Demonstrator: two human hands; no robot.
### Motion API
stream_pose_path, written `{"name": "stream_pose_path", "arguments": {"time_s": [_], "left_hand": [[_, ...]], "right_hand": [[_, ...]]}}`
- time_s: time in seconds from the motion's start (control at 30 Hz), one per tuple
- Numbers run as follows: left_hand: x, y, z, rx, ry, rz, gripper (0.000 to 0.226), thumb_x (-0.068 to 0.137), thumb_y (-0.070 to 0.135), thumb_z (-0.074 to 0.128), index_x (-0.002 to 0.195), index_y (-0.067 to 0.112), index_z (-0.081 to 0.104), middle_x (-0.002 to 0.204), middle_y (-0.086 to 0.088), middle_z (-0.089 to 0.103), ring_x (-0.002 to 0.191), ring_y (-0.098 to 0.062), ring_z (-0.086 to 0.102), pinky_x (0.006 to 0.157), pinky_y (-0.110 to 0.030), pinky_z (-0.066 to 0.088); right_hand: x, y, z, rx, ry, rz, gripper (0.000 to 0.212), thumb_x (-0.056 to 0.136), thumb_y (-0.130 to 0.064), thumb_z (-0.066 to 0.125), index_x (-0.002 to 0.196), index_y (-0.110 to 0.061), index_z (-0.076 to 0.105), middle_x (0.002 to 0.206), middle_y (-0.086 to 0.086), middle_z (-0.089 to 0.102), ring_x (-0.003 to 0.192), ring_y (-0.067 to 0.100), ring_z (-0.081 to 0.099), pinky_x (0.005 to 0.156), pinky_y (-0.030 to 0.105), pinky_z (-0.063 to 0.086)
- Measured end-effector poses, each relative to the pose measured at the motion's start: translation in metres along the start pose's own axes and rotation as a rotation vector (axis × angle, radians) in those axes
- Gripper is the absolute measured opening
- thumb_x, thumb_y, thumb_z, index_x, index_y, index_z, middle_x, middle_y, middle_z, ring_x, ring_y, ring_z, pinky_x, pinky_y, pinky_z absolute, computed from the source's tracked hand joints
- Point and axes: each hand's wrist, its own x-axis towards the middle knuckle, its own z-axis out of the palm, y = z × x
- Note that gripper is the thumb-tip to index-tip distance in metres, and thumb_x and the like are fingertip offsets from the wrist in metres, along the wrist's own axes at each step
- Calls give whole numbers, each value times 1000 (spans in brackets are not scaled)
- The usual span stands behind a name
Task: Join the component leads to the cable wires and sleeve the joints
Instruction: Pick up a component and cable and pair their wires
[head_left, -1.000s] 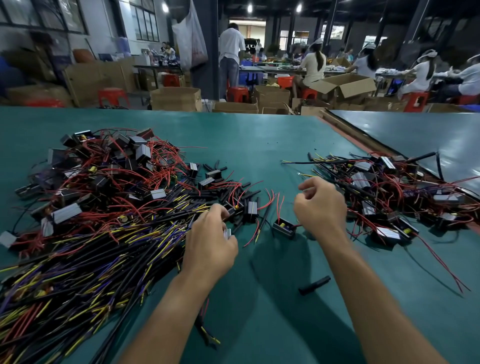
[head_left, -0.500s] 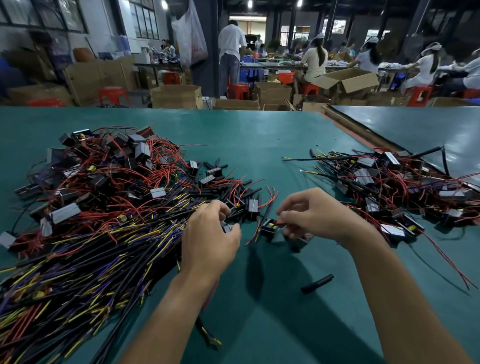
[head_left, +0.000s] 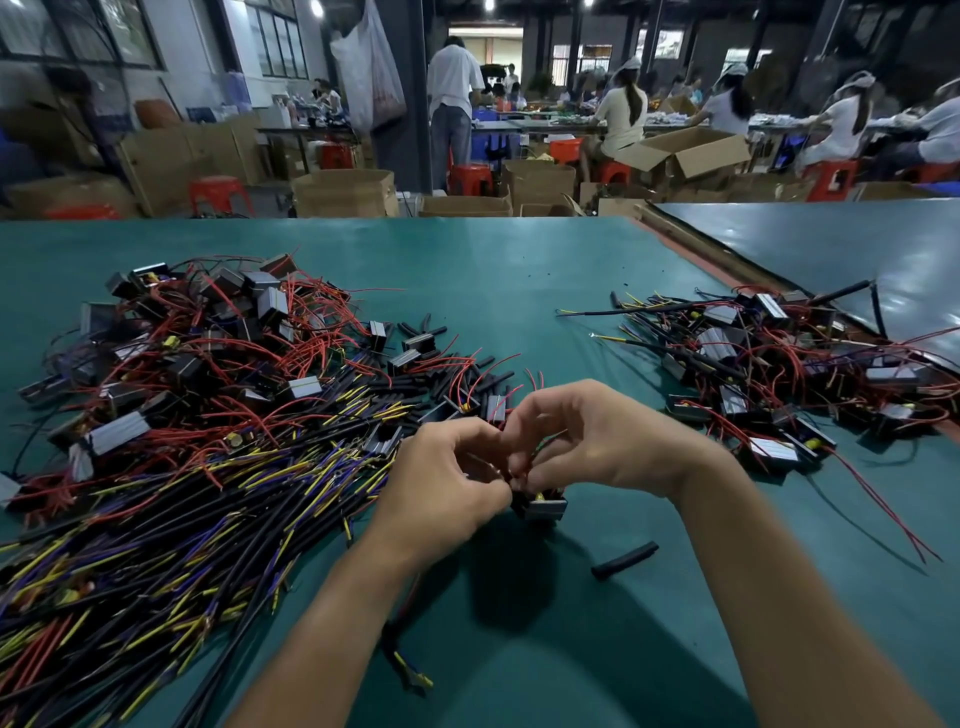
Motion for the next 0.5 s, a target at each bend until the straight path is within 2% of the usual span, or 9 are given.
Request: {"name": "stream_pose_path", "arguments": {"time_s": [0.07,0.2,0.37,0.43,0.5], "left_hand": [[-1,-1,1,22,-1,18,17,60,8,71,74,17,72,69,1,72,65,-17,68,65,-36,56],[1,-2,3,6,14,52,13,72,4,79,71,14,71,65,-3,69,57,-11,58,58,-32,49],[2,-3,1,-116,39,37,7,78,11,79,76,13,73,67,-4,70,57,-9,58,56,-24,45],[2,-3,2,-146,49,26,8,76,8,80,76,12,74,69,-4,71,59,-10,60,57,-28,49],[3,-3,2,-190,37,15,12,69,5,81,76,12,74,73,-5,73,65,-13,65,65,-37,55]], "right_hand": [[1,0,2,-48,11,-21,28,74,20,70,96,3,63,79,8,70,69,12,65,70,23,55],[4,-2,2,-66,64,-53,22,75,18,70,90,1,66,76,6,68,71,15,62,72,27,53],[5,-3,4,-159,121,-28,6,84,1,70,82,-4,69,65,8,56,63,19,46,63,34,37],[6,-3,6,-159,130,-19,7,85,2,67,81,-3,69,62,9,57,60,20,49,61,33,41],[7,-3,8,-132,155,-17,9,86,4,65,80,-2,67,61,9,60,56,18,55,58,28,49]]}}
